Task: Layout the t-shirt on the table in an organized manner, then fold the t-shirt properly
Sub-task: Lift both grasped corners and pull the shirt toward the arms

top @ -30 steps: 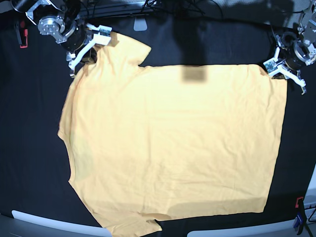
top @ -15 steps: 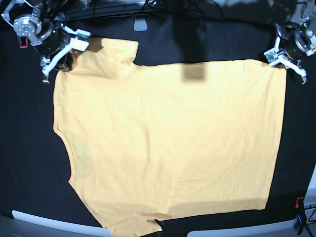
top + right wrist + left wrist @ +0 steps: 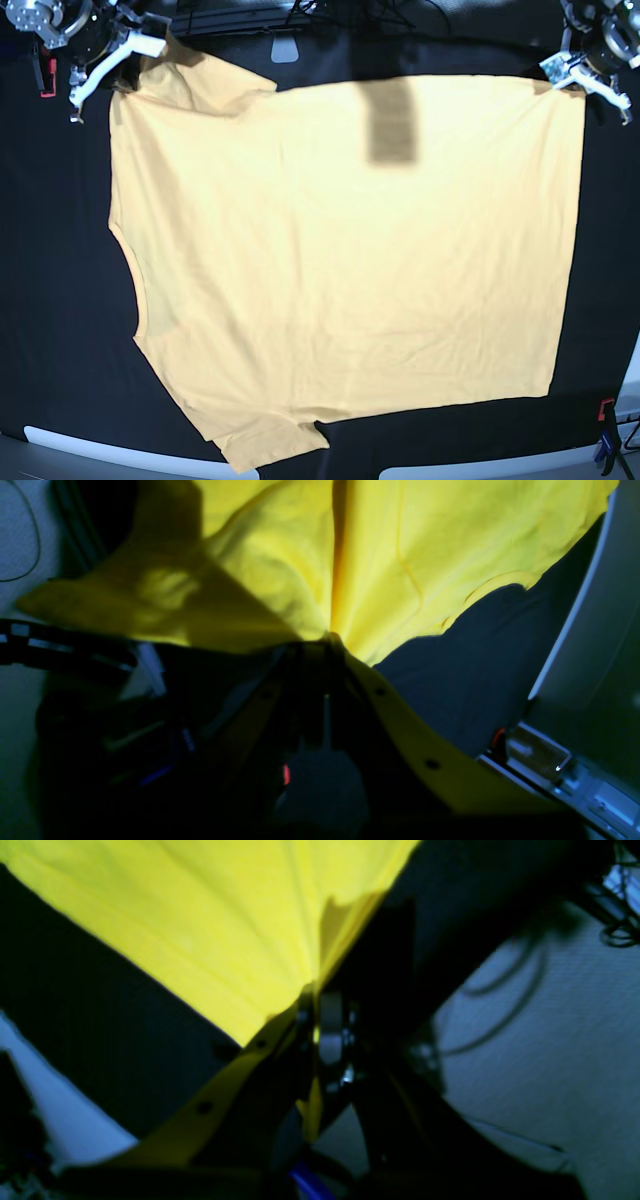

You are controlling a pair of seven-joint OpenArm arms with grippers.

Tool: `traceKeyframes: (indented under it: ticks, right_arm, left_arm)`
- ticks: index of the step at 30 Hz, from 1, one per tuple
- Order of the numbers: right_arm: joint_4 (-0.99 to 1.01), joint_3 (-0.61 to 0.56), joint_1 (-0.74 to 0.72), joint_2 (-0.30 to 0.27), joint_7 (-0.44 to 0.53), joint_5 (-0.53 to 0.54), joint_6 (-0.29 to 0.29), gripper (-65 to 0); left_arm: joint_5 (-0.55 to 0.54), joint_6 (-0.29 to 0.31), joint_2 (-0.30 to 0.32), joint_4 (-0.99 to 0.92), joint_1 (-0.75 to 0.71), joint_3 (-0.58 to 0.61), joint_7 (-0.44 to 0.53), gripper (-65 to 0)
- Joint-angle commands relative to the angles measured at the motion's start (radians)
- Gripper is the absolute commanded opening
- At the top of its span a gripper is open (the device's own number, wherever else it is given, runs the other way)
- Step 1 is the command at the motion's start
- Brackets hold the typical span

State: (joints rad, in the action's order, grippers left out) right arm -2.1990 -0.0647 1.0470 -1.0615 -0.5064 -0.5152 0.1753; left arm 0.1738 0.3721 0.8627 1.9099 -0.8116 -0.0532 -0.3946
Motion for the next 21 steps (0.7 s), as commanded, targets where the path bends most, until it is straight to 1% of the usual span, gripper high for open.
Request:
traceKeyframes:
  ticks: [1, 2, 3, 4, 6, 9, 11, 14, 17, 21]
  right_arm:
    - [-0.017, 0.020, 0.004, -0.015, -0.004, 0.000, -0.022, -65.0]
    - [-0.017, 0.029, 0.003, -0.010, -0.004, 0.003, -0.048, -65.0]
    - [-0.017, 0.038, -0.003, -0.008, -0.003, 0.014, -0.086, -65.0]
    - [-0.017, 0.048, -0.011, 0.000, -0.001, 0.035, -0.112, -65.0]
    - [-0.016, 0.062, -0.043, 0.027, 0.002, 0.085, -0.112, -65.0]
    - [-0.011, 0.064, -0.111, 0.076, 0.020, 0.147, -0.106, -65.0]
    - [-0.006, 0.064, -0.165, 0.108, 0.023, 0.180, -0.102, -65.0]
    - [0.012, 0.064, -0.237, 0.140, 0.024, 0.186, -0.101, -65.0]
    - [0.040, 0.063, -0.298, 0.156, 0.036, 0.187, -0.101, -65.0]
    - [0.084, 0.063, -0.370, 0.181, 0.053, 0.187, -0.101, -65.0]
  left_arm:
    - [-0.001, -0.010, 0.018, 0.030, -0.014, -0.031, 0.002, -65.0]
    - [-0.011, -0.019, 0.017, 0.044, -0.021, -0.054, 0.002, -65.0]
    - [-0.037, -0.053, 0.015, 0.053, -0.022, -0.077, 0.002, -65.0]
    - [-0.065, -0.091, 0.012, 0.058, -0.021, -0.098, 0.003, -65.0]
    - [-0.098, -0.146, -0.006, 0.060, -0.006, -0.138, 0.002, -65.0]
    - [-0.098, -0.164, -0.065, 0.060, 0.035, -0.184, 0.003, -65.0]
    - [-0.097, -0.164, -0.108, 0.052, 0.071, -0.195, 0.003, -65.0]
    - [-0.097, -0.164, -0.158, 0.005, 0.136, -0.195, 0.015, -65.0]
    - [-0.097, -0.164, -0.187, -0.067, 0.204, -0.195, 0.041, -65.0]
    - [-0.098, -0.163, -0.198, -0.124, 0.282, -0.195, 0.080, -65.0]
